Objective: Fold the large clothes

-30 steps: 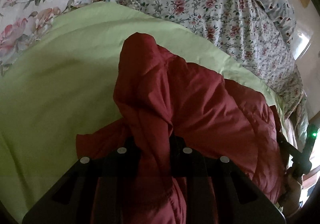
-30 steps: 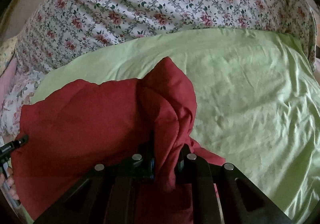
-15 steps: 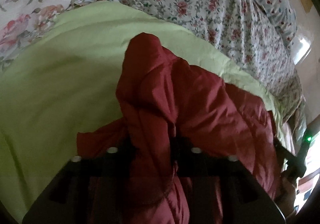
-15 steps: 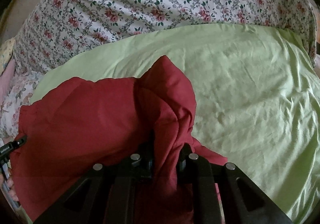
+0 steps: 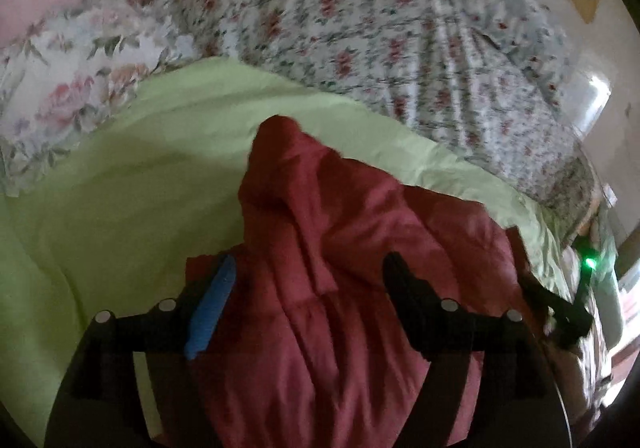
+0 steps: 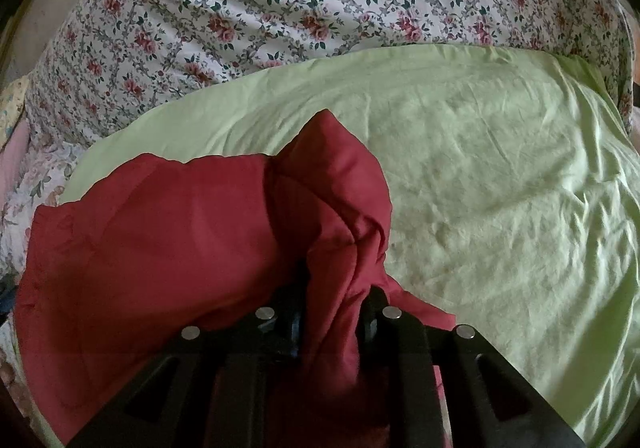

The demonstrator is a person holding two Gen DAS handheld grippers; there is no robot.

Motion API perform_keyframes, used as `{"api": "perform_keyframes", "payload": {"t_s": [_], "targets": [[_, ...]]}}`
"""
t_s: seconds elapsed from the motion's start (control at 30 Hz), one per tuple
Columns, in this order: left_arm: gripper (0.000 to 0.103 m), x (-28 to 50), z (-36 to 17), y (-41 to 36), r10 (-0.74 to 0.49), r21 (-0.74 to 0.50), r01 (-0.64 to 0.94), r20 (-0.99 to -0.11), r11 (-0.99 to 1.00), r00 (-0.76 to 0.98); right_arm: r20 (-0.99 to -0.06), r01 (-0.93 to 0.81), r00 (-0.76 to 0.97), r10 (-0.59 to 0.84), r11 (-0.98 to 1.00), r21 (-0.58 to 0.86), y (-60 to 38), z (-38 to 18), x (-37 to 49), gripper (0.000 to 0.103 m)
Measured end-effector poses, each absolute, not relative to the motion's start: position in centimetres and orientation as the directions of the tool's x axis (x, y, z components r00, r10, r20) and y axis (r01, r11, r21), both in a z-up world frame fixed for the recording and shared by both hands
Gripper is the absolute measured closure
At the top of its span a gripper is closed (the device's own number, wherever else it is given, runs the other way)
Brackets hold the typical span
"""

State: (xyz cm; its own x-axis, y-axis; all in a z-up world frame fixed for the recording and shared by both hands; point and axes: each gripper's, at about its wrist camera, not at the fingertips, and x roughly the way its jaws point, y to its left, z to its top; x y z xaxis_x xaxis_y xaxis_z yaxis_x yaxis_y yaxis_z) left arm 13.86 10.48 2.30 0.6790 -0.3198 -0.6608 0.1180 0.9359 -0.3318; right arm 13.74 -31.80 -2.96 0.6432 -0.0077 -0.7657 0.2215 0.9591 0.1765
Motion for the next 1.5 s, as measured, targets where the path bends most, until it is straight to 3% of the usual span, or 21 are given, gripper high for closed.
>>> {"api": "perform_keyframes", "payload": {"t_s": [0.23, 0.37, 0.5, 0.63, 0.83, 1.3, 1.5], "targets": [[0.027, 8.7, 2.0, 6.4, -0.468, -0.339, 0.323, -0.646, 0.884, 0.603, -0.762, 0.223, 0.648, -0.001, 0.957, 0.188, -32.0, -3.0, 13.7, 0.076], [0.027, 6.8, 0.4, 4.0, -0.458, -0.283, 0.374, -0.687, 0.883, 0.564, -0.757, 0.225, 0.653, 0.002, 0.954, 0.197, -32.0, -3.0, 13.5, 0.074], [0.027, 7.1, -1.1, 2.9, -0.398, -0.215, 0.362, -0.717, 0.907, 0.572, -0.744, 0.23, 0.668, 0.008, 0.949, 0.217, -32.1, -2.6, 12.9, 0.071], [0.027, 7.8, -1.7, 3.0, -0.399, -0.23, 0.345, -0.711, 0.91, 0.579, -0.706, 0.219, 0.708, -0.005, 0.952, 0.212, -31.9, -0.9, 10.4, 0.058], [0.027, 8.1, -2.6, 3.3, -0.404, -0.248, 0.333, -0.71, 0.91, 0.576, -0.658, 0.169, 0.752, -0.031, 0.975, 0.147, -29.8, 0.9, 4.1, 0.051], [0.026, 8.1, -1.6, 3.1, -0.387, -0.262, 0.294, -0.735, 0.919, 0.556, -0.702, 0.02, 0.71, 0.049, 0.996, 0.09, -22.0, -1.5, -1.9, 0.05], [0.025, 5.5, -0.1, 3.5, -0.393, -0.255, 0.311, -0.726, 0.916, 0.564, -0.715, 0.004, 0.698, 0.039, 0.998, 0.059, -20.8, -2.1, -0.4, 0.042]]}}
